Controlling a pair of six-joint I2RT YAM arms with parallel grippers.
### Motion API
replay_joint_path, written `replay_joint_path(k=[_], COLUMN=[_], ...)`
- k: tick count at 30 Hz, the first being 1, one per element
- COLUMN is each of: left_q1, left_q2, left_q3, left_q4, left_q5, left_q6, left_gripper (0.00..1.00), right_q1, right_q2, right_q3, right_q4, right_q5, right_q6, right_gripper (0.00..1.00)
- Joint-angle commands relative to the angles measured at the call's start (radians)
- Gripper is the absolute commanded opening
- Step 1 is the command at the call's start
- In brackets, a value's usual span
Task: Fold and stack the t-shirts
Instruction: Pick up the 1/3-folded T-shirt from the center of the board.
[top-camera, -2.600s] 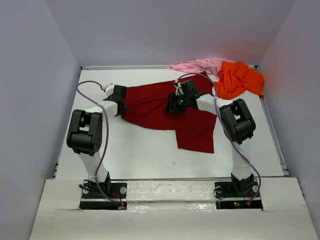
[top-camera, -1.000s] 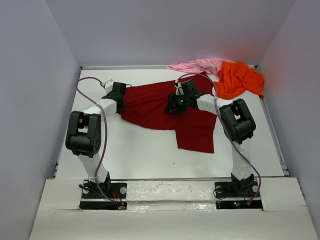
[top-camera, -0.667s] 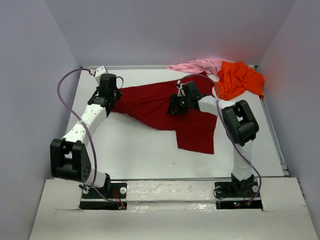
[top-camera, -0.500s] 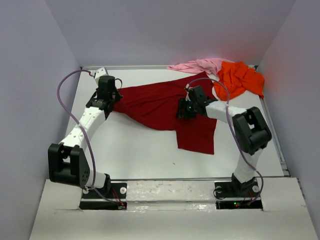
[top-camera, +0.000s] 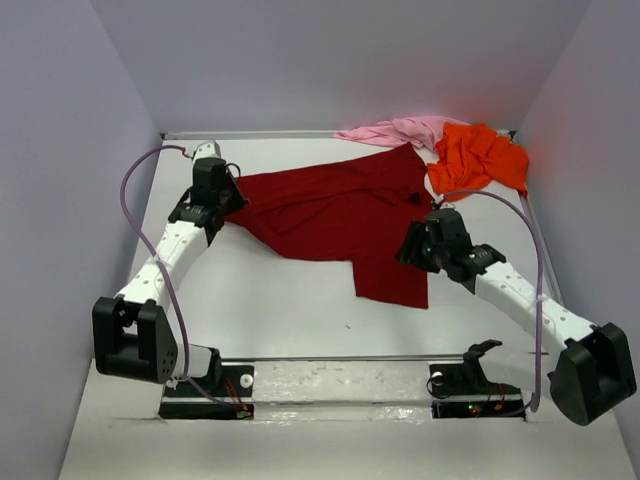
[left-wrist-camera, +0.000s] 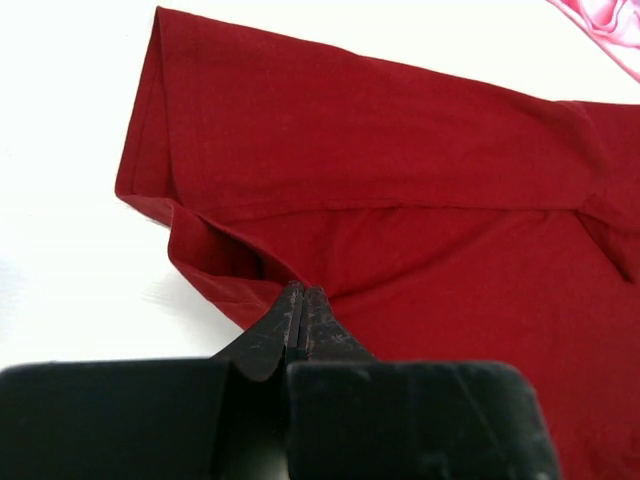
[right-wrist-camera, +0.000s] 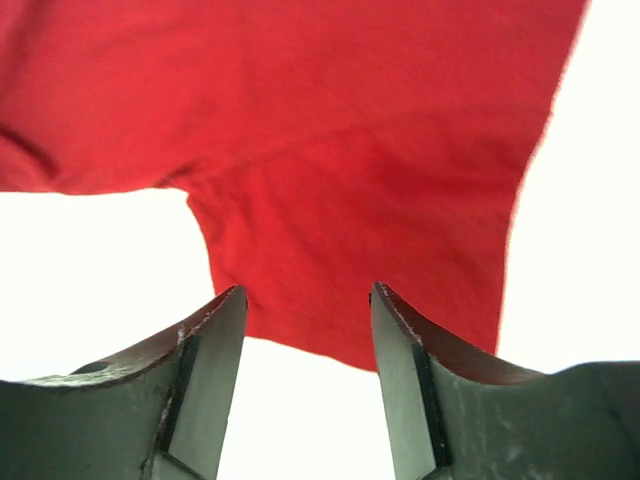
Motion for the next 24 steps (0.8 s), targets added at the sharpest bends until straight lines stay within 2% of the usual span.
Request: replay_joint_path(k=[1,9,24], left_q1=[0.024,0.064,0.115], left_q2=[-0.056,-0.068,-0.089], left_q3=[-0.007,-0.016,-0.025], left_q4=[0.038,0.055,0.071], left_q5=[0.053,0.098,0.153], left_q6=[0.01,-0.007,-0.021], left_gripper=[0.0,0.0,0.0], right_q1=[-0.003,-0.003,-0.003], right_q2=[-0.093,-0.182,-0.1], right_q3=[-0.046,-0.128,-0.213], right_q4=[-0.13,-0.283,-0.202], right_q5=[0.107,0.207,0.135], right_q6=[0.124,0.316,0.365], right_gripper=[0.57,0.55,0.53])
